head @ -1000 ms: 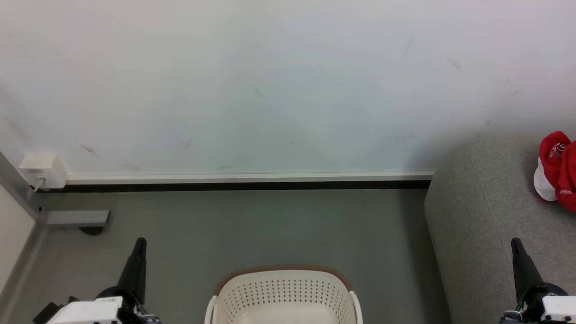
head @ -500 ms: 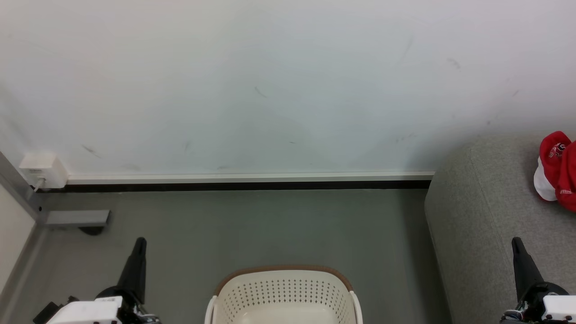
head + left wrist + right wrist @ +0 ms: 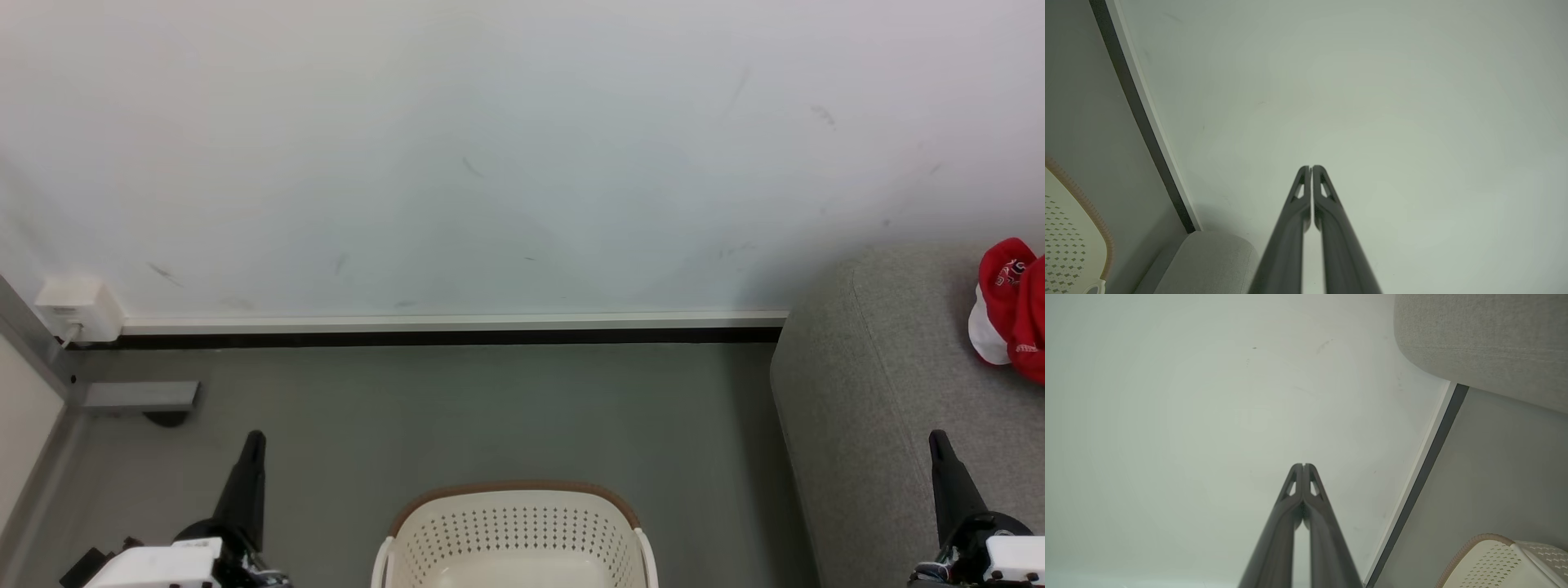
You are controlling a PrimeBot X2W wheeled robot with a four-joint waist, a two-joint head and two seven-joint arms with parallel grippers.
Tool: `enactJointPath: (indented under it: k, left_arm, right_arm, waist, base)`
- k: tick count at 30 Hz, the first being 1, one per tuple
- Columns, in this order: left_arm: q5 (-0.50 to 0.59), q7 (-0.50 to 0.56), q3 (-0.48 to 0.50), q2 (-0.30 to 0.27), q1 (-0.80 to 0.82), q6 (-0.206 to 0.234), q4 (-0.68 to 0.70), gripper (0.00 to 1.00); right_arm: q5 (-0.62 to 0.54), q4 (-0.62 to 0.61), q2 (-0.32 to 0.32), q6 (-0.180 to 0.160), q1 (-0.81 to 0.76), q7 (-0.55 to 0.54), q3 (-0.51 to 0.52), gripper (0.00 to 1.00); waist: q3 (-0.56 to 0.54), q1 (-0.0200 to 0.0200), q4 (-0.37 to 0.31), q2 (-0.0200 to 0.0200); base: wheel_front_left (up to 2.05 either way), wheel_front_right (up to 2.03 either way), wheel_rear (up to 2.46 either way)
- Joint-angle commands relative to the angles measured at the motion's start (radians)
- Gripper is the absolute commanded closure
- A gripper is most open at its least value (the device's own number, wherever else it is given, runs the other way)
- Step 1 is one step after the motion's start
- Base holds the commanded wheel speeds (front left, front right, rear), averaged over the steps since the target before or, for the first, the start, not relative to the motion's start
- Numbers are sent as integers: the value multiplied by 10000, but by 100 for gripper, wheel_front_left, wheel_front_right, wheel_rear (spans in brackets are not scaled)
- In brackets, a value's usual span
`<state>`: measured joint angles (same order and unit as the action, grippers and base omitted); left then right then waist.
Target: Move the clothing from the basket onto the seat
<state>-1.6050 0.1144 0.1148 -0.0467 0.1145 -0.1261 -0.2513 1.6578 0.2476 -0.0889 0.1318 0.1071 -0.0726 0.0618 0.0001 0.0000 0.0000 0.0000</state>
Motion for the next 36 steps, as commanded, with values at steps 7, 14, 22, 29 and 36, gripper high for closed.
enactJointPath:
  k: [7, 14, 22, 29, 36]
  left_arm:
    - [-115, 55, 31, -66, 69, -66, 23, 100]
    - [-115, 55, 31, -66, 69, -68, 23, 100]
    - [-115, 55, 31, -67, 69, -68, 23, 100]
    - [-115, 55, 31, -67, 69, -68, 23, 100]
    - [-115, 55, 31, -67, 69, -68, 23, 100]
  right_arm:
    - [-33, 17, 6, -22, 118, -38, 31, 100]
    - [-48, 17, 16, -22, 119, -52, 40, 100]
    - [-61, 19, 29, -21, 119, -66, 55, 100]
    - [-77, 19, 34, -22, 120, -72, 68, 100]
    - [-92, 19, 44, -21, 121, -67, 80, 100]
  waist:
    - [0, 0, 0, 0]
    - [0, 0, 0, 0]
    - [0, 0, 0, 0]
    - [0, 0, 0, 0]
    - [0, 0, 0, 0]
  base:
    - [0, 0, 0]
    - [0, 0, 0]
    - [0, 0, 0]
    - [0, 0, 0]
    - [0, 0, 0]
